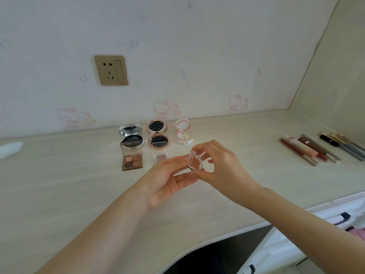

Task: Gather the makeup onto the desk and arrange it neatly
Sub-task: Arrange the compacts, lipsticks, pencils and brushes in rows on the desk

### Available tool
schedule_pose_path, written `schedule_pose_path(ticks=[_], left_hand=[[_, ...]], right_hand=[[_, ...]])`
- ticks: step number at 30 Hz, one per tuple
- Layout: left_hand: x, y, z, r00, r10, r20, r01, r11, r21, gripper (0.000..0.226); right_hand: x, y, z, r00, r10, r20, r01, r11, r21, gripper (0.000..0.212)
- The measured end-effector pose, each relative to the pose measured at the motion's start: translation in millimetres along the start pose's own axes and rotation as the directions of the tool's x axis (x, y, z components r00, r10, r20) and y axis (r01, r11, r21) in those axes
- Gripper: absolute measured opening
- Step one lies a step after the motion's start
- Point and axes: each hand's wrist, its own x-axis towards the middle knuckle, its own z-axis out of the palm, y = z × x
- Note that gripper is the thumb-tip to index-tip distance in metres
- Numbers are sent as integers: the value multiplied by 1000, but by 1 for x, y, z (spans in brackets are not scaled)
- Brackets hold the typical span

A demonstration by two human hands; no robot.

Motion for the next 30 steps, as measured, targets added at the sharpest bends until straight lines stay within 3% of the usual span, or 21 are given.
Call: schedule_pose_path(ticks=[6,13,19,23,30], left_hand=[[-2,-13,-16,999,12,-49,-18,992,-123,38],[2,-13,-24,997,-20,-70,9,989,-147,34],[1,-12,-28,1000,-19,-22,15,986,-168,34],[1,-14,-27,999,-41,5,41,991,-129,36],[0,-12,-23,992,57,-114,-58,998,-9,32]], right_hand=[[4,-1,11,998,9,62,-9,1000,4,42],[7,4,14,993,44,113,-52,996,74,42],[13,14,5,982,109,151,-139,969,203,21],[16,21,5,985,123,121,-143,974,178,24],[22,23,10,973,180,146,-213,943,258,28]])
